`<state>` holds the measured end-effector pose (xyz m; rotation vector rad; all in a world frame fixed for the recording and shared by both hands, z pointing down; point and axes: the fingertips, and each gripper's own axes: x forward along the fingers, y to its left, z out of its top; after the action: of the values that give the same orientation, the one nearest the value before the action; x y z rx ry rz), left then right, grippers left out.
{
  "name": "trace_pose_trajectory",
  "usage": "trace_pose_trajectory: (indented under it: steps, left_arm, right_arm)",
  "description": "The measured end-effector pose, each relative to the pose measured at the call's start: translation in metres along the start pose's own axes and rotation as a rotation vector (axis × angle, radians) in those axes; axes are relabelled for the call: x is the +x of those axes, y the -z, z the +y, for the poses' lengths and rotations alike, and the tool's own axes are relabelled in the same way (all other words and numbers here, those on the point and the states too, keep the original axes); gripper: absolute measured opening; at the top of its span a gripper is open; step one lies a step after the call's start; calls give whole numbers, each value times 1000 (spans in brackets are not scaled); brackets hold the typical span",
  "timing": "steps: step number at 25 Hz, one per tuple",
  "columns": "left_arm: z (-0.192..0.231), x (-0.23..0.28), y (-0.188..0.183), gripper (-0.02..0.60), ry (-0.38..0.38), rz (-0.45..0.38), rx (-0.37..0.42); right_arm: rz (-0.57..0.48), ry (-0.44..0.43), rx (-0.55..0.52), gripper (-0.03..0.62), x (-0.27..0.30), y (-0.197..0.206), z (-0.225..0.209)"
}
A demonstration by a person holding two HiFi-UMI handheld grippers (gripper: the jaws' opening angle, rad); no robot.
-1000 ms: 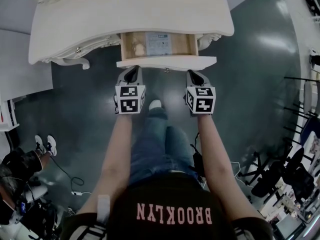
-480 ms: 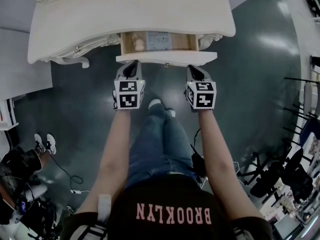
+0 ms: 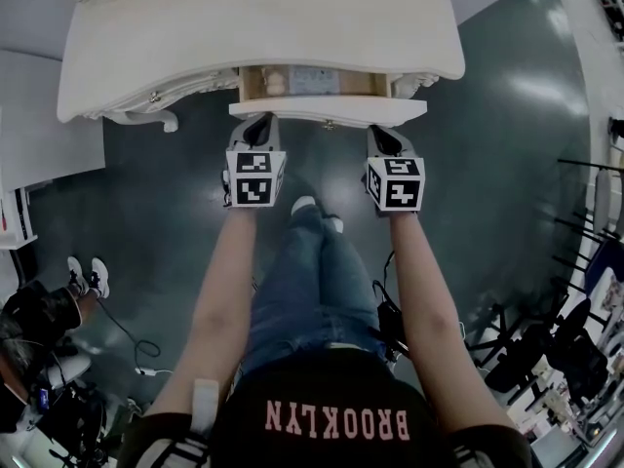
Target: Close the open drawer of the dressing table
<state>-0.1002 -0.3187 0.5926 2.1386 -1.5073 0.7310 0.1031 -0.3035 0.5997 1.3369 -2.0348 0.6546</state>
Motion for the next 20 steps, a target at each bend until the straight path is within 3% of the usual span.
trace_pose_trajectory:
  steps: [20]
  left_arm:
    - [18,26,-18,5,-17,-25,-22]
  right_arm:
    - [-6,11,-12,-6,25,-22,-7]
